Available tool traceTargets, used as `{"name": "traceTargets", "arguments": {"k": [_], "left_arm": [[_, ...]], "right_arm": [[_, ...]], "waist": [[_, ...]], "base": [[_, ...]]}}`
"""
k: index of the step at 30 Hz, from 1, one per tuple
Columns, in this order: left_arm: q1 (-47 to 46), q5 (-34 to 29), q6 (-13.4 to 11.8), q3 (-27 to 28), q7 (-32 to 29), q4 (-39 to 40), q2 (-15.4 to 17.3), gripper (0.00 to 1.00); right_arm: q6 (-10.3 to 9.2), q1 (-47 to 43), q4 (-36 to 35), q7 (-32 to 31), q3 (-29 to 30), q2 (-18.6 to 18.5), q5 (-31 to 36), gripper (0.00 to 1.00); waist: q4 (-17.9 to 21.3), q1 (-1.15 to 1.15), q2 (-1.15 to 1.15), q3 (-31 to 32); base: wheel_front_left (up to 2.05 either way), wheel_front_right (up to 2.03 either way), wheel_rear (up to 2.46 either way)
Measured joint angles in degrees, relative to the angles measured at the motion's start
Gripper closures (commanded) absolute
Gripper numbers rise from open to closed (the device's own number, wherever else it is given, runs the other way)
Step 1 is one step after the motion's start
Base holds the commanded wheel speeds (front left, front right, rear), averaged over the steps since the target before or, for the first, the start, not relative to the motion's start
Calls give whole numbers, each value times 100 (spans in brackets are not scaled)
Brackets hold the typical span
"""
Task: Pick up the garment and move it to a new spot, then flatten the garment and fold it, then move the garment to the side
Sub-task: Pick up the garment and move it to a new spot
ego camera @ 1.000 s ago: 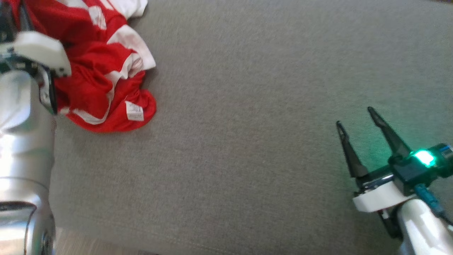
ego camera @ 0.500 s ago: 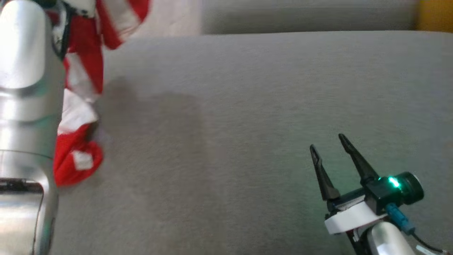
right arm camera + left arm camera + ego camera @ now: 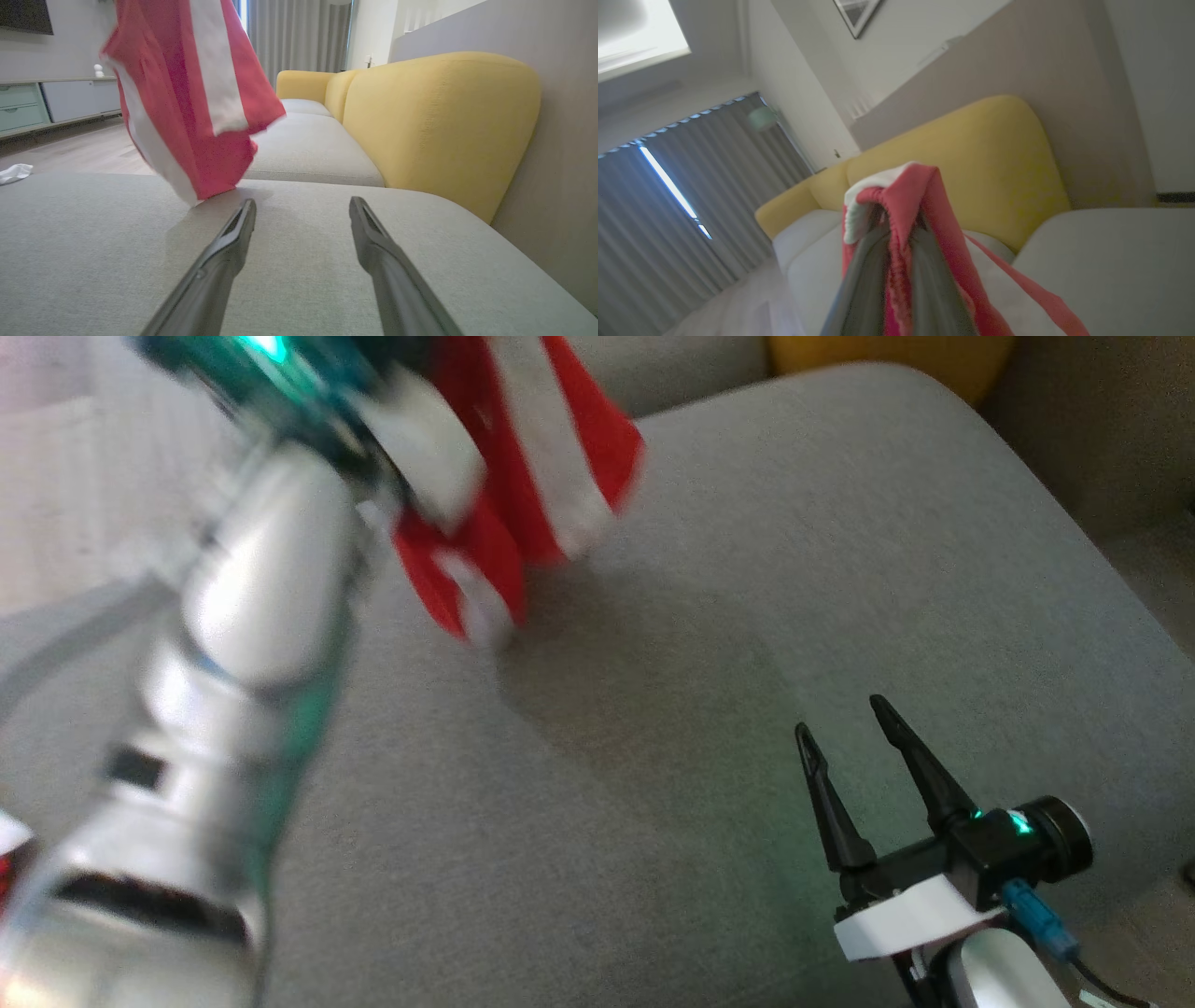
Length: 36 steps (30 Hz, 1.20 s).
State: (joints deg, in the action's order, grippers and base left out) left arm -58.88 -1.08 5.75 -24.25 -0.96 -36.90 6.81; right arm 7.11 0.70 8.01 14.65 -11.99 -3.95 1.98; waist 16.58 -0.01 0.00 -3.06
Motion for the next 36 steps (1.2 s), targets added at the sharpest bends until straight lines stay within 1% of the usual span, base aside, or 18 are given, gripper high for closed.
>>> {"name": "traceTargets", "arguments": {"k": [1,3,5,8,9,10,11,13,16,18,20,24,26,29,34,35,36], "left_arm": [[0,0,0,0,0,0,0,100],[476,-22,31,-293,4,-99,-151,100],[1015,-191,7,-580,78,-281,-186,100],[1754,-339,-191,-964,319,-638,-233,100],[1941,-377,-255,-1094,420,-744,-260,82],[2098,-412,-359,-1215,543,-822,-294,0],[2217,-424,-452,-1340,664,-888,-344,0],[2372,-315,-536,-1519,877,-924,-432,0],[2614,292,-633,-1882,1094,-594,-415,0],[2868,786,-828,-2076,1172,-315,-422,0],[3144,1150,-1056,-2199,1254,-96,-424,0],[3705,1733,-1428,-2184,1388,176,-413,0],[3979,1986,-1580,-2031,1445,328,-416,0],[4361,2201,-1771,-1664,1514,672,-379,0],[4923,1893,-2231,-935,1535,1809,-81,0],[5242,1693,-2364,-657,1541,2251,14,0],[5432,1599,-2403,-544,1541,2428,32,0]], "right_arm": [[0,0,0,0,0,0,0,0],[0,7,-16,0,1,3,-44,0],[0,68,-19,-1,2,29,-81,0],[0,240,-44,-1,14,52,-152,0],[0,290,-43,-1,8,54,-156,0],[0,335,-41,-1,4,62,-157,0],[0,360,-41,-1,7,70,-157,0],[0,359,-12,-1,13,75,-157,0],[0,351,25,-1,42,78,-155,0],[0,331,42,0,87,78,-154,0],[0,283,46,0,164,73,-146,0],[0,-57,63,-1,321,66,-141,0],[0,-266,89,-1,383,60,-140,0],[0,-497,94,-1,492,65,-140,0],[0,-643,132,-1,767,77,-205,0],[0,-758,176,-1,872,104,-207,0],[0,-840,199,-1,912,110,-208,0]], "waist": [[0,0,0,0],[106,1,0,-153],[165,3,0,-343],[202,3,0,-633],[200,3,0,-720],[190,3,0,-798],[169,3,0,-864],[84,3,0,-927],[-78,3,0,-896],[-197,2,0,-783],[-336,0,0,-648],[-679,0,0,-338],[-873,0,0,-174],[-1183,0,0,48],[-1652,0,0,393],[-1794,0,0,531],[-1860,0,0,597]], "base": [[0,0,0],[0,0,0],[0,0,0],[0,0,0],[0,0,0],[0,0,0],[0,0,0],[0,0,0],[0,0,0],[0,0,0],[0,0,0],[0,0,0],[0,0,0],[0,0,0],[0,0,0],[0,0,0],[0,0,0]]}}
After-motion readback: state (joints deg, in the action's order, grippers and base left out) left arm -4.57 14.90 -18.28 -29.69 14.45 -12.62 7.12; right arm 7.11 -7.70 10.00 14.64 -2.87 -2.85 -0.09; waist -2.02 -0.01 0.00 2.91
